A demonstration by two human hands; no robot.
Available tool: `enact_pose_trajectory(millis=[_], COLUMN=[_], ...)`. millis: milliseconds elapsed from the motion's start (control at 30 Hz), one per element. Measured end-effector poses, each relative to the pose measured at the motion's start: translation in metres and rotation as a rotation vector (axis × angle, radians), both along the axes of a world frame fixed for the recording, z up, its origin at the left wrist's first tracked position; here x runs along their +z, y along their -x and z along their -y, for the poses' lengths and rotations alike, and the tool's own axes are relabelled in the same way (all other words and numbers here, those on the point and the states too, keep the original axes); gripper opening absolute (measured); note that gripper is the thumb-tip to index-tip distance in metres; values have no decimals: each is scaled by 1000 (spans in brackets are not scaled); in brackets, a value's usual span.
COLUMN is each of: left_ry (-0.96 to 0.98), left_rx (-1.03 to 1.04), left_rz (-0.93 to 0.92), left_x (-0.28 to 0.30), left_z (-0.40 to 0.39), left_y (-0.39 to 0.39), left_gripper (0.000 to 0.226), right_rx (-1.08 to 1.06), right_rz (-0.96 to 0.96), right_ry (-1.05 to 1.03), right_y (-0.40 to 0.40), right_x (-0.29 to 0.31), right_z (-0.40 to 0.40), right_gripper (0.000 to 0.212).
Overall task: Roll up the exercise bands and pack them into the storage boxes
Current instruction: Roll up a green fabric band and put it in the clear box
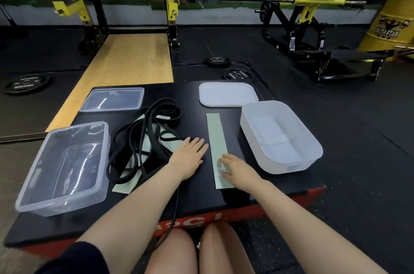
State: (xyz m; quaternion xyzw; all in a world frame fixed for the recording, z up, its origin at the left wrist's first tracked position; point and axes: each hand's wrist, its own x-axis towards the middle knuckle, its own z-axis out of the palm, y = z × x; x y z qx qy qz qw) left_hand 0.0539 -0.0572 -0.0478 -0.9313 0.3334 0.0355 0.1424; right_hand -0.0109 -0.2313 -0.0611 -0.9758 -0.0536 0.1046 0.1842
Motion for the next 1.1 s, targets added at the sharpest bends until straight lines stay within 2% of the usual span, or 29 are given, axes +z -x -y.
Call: enact_pose_trajectory(millis=[100,167,300,533,833,900,1000,1100], left_ry=[13,86,296,415,508,520,493,427], left_rx=[-55,-81,-7,60,142,148,139,114], left_rz=[6,-57,-238,-329,-286,-265,-234,-223], left_x=[1,2,2,-8,-20,-20,-18,-13], left_z=[4,7,12,9,23,25,27,26], left_y=[15,26,48,67,79,81,83,84], left_gripper=[53,49,39,43,9,9,14,27], right_rx=[15,33,42,38,-21,-21,44,137], right_rz=[0,6,-2,13,108,151,227,302], right_ry=[-1,-10,5,67,22,42,164,248], right_y=[11,19,32,41,51,51,51,52], right_x=[2,4,2,2,-8,-10,-12,-12], right_z=[4,5,9,11,12,9,8,11], right_gripper=[47,44,48,47,12,8,15,16])
